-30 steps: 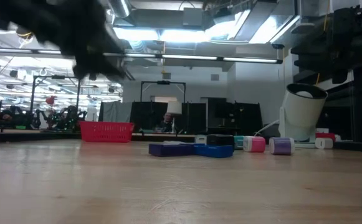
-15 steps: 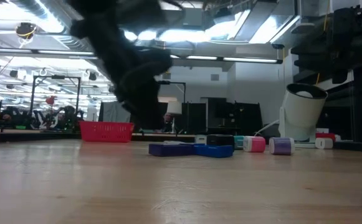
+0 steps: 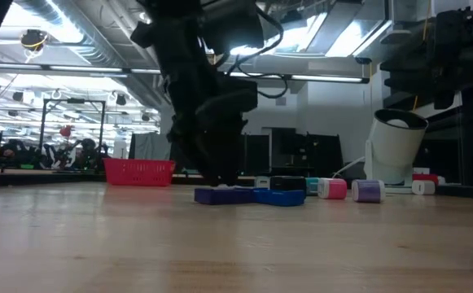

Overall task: Pick & Place Office items
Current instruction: Put the blue digital timer into the green bin

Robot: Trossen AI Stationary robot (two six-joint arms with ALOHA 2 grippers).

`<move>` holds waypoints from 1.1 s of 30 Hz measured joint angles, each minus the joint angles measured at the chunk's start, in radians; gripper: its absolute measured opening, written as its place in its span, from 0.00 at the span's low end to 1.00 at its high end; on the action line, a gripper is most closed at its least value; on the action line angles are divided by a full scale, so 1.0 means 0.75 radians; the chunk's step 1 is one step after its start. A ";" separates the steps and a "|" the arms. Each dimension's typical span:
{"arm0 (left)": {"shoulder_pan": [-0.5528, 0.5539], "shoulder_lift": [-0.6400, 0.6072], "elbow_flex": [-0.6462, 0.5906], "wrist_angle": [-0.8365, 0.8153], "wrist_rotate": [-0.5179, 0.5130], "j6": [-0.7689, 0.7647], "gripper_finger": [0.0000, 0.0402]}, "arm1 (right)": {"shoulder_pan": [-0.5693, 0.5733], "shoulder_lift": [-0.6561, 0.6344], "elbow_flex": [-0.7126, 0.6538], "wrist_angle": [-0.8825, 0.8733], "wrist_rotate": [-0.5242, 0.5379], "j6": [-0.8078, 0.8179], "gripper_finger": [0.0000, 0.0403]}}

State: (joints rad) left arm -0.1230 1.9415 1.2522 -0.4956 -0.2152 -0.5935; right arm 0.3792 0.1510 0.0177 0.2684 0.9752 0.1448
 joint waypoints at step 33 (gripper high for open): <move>-0.031 0.124 0.009 0.061 -0.005 -0.115 0.61 | 0.000 0.000 -0.001 0.000 0.000 0.001 0.61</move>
State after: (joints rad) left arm -0.1463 2.0346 1.2587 -0.4496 -0.2190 -0.6799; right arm 0.3790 0.1509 0.0174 0.2683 0.9752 0.1455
